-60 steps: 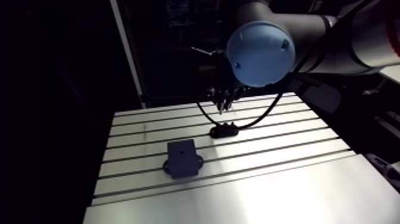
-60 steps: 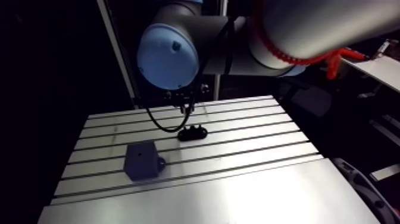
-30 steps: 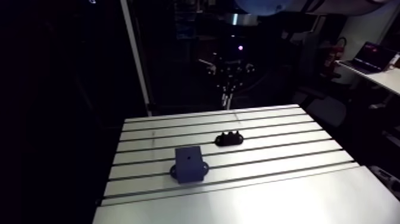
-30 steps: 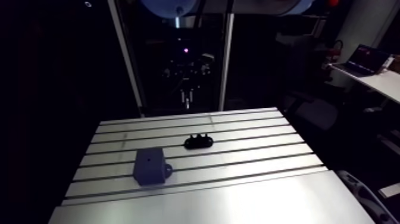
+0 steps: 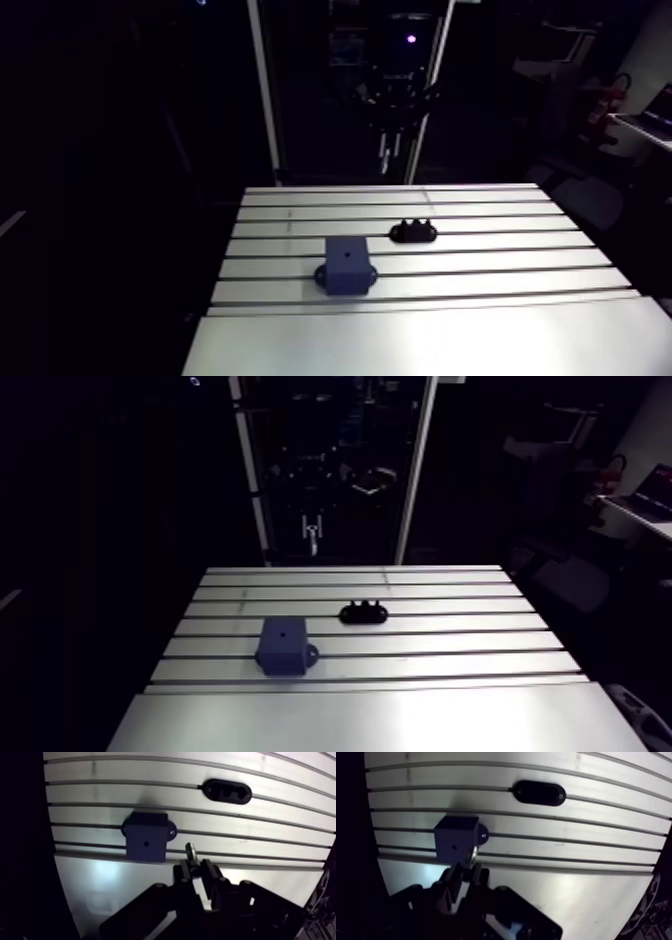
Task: Pick up the M10 bolt and insert it into the hole until fully seated.
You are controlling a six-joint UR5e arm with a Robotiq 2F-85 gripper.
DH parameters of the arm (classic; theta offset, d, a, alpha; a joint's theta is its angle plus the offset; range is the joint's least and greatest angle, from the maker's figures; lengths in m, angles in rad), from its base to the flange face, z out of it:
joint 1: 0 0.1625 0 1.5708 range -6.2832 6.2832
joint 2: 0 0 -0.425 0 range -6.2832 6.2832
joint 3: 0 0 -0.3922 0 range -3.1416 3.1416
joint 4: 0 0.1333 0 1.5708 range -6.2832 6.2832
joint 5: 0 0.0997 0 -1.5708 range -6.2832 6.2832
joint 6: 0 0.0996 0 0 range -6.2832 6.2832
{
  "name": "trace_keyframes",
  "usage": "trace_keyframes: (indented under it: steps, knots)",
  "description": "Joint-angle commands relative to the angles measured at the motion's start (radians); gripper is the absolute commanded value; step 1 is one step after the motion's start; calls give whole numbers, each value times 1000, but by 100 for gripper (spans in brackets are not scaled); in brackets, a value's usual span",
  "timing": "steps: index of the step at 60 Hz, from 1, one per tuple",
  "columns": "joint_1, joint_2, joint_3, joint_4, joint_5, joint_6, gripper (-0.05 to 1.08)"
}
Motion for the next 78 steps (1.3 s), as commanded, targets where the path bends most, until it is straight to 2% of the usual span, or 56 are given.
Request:
trace_keyframes:
  steps: [1, 34, 78]
  knots:
    - [34, -4, 17, 14, -3, 6, 108]
    - [79, -13, 48, 15, 0, 35, 108]
    - [111, 25, 79, 14, -6, 44, 108]
